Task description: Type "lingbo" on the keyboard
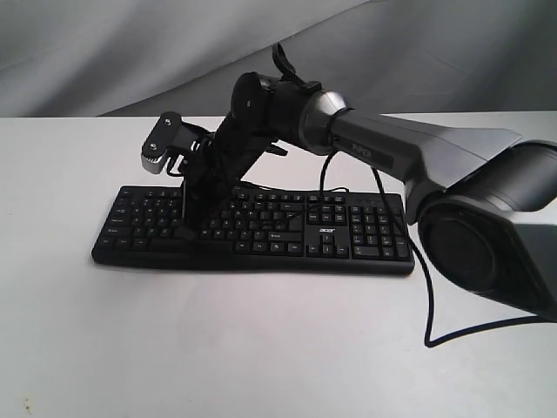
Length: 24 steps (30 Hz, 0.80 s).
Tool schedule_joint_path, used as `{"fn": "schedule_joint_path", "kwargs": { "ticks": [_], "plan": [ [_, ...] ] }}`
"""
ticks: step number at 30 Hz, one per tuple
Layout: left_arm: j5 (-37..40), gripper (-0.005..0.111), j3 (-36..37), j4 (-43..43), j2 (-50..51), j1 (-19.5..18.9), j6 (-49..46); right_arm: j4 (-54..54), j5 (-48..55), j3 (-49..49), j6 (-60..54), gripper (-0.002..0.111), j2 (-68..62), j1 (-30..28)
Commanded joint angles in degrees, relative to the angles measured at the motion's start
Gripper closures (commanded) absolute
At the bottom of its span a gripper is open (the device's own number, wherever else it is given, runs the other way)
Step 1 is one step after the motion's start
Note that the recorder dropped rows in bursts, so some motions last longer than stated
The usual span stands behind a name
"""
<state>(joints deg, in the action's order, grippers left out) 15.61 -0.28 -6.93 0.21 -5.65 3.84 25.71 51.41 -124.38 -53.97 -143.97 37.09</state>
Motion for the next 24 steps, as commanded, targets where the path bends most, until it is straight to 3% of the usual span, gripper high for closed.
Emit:
{"fn": "schedule_joint_path", "kwargs": {
  "ticks": [1, 24],
  "plan": [
    [-0.41, 0.106, 0.28, 0.21, -0.21, -0.06, 0.12, -0.66, 2.84, -0.11, 0.45, 0.108, 0.41, 0.31],
    [-0.41, 0.106, 0.28, 0.21, -0.21, -0.06, 0.12, -1.3, 2.06, -0.01, 0.76, 0.108, -1.15, 1.04]
  ]
}}
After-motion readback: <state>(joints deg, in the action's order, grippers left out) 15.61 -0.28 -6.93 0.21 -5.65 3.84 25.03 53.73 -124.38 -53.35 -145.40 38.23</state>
